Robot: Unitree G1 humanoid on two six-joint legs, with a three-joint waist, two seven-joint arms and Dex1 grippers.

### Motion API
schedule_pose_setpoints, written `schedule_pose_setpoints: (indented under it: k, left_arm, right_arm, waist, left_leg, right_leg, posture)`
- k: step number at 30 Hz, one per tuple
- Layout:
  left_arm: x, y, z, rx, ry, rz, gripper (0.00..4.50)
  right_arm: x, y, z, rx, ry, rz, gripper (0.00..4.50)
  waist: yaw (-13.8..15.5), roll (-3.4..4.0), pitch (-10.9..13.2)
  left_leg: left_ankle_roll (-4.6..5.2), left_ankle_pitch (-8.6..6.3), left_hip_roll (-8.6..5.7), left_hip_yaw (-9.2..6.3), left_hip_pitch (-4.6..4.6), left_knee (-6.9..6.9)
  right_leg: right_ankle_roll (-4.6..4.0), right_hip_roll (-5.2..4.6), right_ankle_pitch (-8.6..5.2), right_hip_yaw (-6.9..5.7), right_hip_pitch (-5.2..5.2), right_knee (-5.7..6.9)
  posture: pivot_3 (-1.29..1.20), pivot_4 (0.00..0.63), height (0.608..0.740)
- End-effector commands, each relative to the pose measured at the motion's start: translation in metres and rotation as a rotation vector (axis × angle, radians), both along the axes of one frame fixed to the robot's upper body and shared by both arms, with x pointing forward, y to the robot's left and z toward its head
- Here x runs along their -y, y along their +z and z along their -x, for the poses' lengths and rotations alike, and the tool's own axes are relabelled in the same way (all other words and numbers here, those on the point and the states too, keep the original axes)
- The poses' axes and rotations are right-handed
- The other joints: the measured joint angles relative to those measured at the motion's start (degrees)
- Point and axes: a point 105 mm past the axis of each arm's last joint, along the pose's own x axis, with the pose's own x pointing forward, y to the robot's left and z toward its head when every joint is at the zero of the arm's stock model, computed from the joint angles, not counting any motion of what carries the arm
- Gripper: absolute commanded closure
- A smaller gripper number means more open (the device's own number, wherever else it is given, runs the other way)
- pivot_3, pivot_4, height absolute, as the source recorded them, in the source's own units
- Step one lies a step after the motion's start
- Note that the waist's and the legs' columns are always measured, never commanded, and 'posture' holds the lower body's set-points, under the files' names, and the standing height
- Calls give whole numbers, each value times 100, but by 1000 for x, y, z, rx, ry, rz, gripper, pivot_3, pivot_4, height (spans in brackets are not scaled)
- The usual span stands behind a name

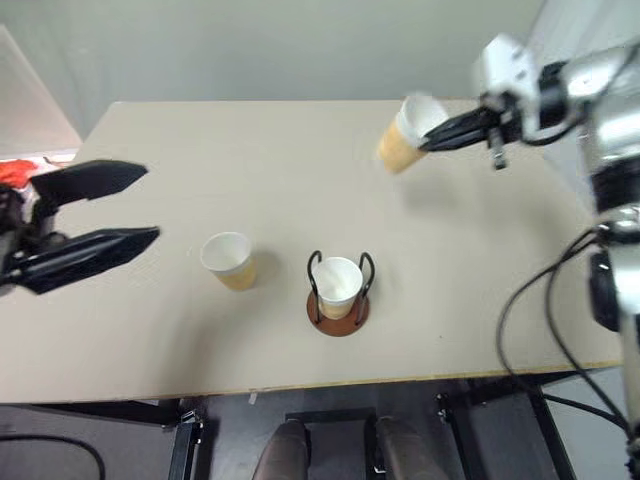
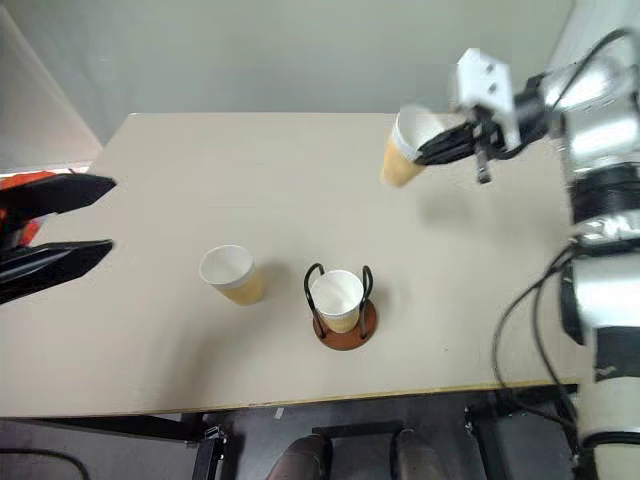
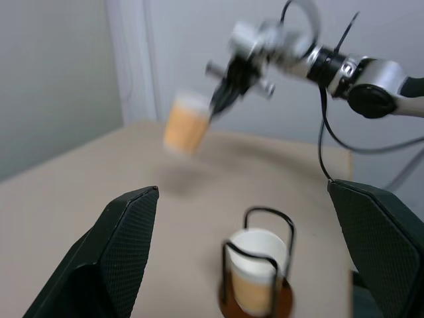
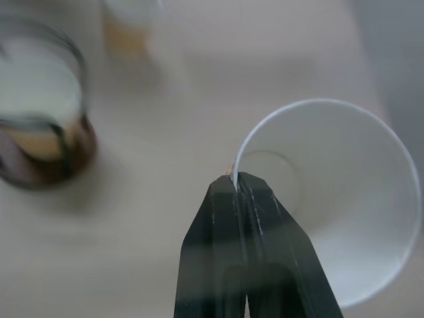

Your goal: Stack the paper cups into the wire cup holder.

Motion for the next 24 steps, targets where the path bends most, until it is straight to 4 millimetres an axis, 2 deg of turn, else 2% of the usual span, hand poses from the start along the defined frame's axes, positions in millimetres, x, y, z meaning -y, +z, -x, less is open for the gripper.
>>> schedule_pose_setpoints:
  k: [1,4,6,10,16,20,24]
  left_arm:
    - [4,-12,3,-65,-34,-25,0]
    - [13,-28,1,-107,-56,-66,0]
    - [15,-31,0,-111,-61,-72,0]
    - [12,-32,-4,-115,-47,-89,0]
    - [15,-36,-8,-117,-56,-105,0]
    - [16,-38,-8,-115,-48,-108,0]
    - [15,-39,-6,-114,-35,-109,0]
  right_arm:
    - [-26,1,41,-53,211,4,4473]
    - [-37,-11,68,-61,328,72,4473]
    - [-45,-21,77,-42,376,123,4473]
    - [-54,-40,73,9,396,199,4473]
    - [-73,-55,70,51,444,249,4473]
    - [-76,-62,65,74,444,273,4473]
    - [-75,-65,70,66,469,284,4473]
  waist:
    - [-15,-6,2]
    - [-24,-9,4]
    - [-37,-9,4]
    - [-82,-11,3]
    - [-108,-11,3]
    - [-95,-11,3]
    - [-90,-11,3]
  left_leg:
    - [-3,-3,8,-1,5,3]
    - [-3,-2,19,0,13,5]
    - [0,3,20,0,19,4]
    - [8,17,25,-3,38,2]
    - [15,21,25,-6,58,-1]
    - [16,17,25,-7,48,-4]
    - [19,7,25,-7,31,-4]
  right_leg:
    - [-9,9,-6,0,8,0]
    - [-11,19,-8,-1,8,3]
    - [-13,20,-9,0,9,8]
    - [-23,27,-2,3,15,20]
    - [-38,29,7,8,29,22]
    - [-39,29,7,6,18,21]
    - [-40,27,6,4,7,14]
  posture:
    - [0,150,740]
    - [0,150,740]
    - [0,150,740]
    - [0,150,740]
    - [0,150,740]
    - [0,150,740]
    - [0,150,740]
